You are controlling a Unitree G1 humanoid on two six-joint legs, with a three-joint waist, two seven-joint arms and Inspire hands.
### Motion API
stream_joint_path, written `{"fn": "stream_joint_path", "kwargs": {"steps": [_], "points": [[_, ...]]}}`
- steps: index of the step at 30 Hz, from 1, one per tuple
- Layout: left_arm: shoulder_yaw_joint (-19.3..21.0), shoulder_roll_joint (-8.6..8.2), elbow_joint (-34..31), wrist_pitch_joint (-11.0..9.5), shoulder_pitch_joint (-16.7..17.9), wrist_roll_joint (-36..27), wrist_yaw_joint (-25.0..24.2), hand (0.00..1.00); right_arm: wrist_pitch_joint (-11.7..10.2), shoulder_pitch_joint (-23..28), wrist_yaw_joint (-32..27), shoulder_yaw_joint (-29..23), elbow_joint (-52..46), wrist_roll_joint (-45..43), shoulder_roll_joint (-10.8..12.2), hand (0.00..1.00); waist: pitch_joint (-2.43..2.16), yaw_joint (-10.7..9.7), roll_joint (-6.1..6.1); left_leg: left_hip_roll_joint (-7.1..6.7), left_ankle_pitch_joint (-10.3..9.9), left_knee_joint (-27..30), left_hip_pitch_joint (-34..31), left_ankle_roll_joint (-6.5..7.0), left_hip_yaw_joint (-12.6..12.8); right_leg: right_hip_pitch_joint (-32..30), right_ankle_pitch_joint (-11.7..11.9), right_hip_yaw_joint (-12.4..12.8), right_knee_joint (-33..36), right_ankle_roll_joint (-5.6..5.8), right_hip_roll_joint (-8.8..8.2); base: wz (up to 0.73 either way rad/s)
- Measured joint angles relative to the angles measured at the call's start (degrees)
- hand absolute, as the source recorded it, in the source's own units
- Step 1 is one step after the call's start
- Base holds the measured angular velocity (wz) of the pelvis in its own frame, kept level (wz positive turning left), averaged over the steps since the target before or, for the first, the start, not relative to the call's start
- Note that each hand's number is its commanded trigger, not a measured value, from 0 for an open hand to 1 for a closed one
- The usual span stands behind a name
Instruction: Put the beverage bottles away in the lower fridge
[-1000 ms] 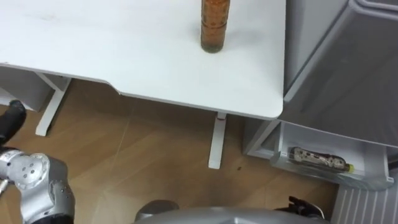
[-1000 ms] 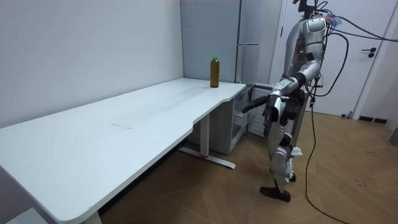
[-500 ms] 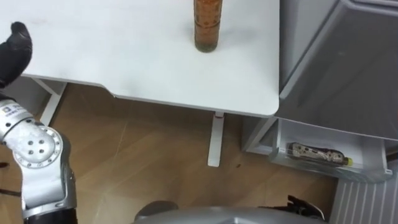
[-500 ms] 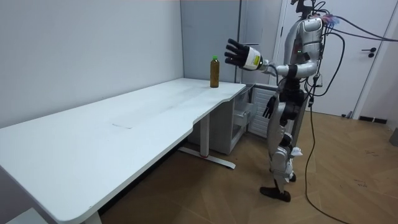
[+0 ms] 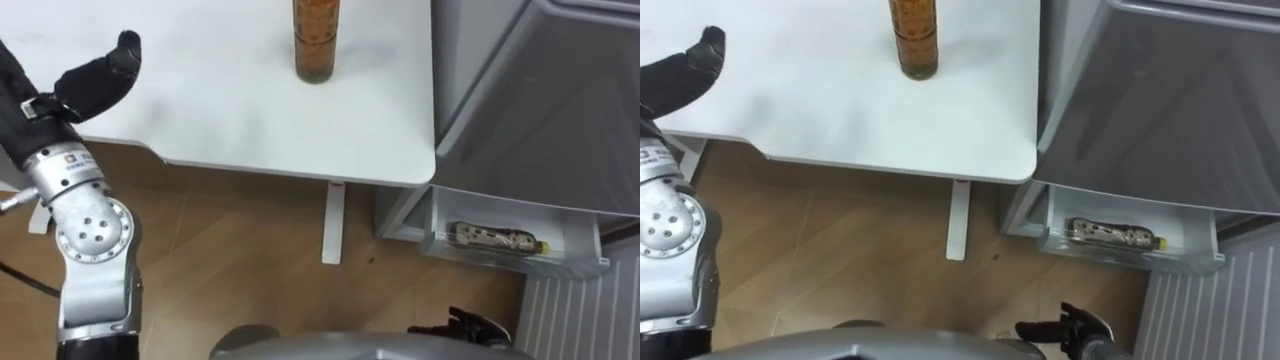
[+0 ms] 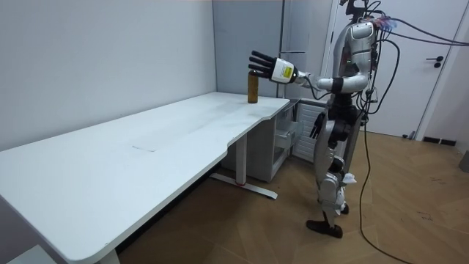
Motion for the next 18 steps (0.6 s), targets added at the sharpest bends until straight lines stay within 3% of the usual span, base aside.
{"fn": "stream_joint_path", "kwargs": {"steps": [8,13,18], "points": [[-4.7,0.19,0.0,0.0,0.1,-0.1,-5.0,0.00,-0.1,-0.8,0.0,0.2,0.4,0.0,0.1,0.00,0.06,-1.0,-0.15,0.21,0.0,0.0,0.1,0.00,0.9,0.0,0.0,0.8,0.1,0.00,0.04,-0.06],[-5.7,0.28,0.0,0.0,0.0,-1.3,-7.6,0.00,-0.5,-1.3,-0.1,0.5,0.5,0.2,0.2,0.00,0.10,-2.1,0.04,0.34,0.0,0.1,0.4,0.01,1.4,0.2,0.0,1.1,0.1,-0.01,0.08,-0.05],[-5.7,0.34,0.4,0.0,0.1,-6.4,-10.6,0.00,-1.0,-2.0,0.0,0.4,1.9,0.2,0.2,0.00,0.16,-2.6,0.04,0.56,0.0,-0.7,1.4,0.01,2.6,0.3,0.0,2.3,0.1,-0.01,0.17,-0.11]]}}
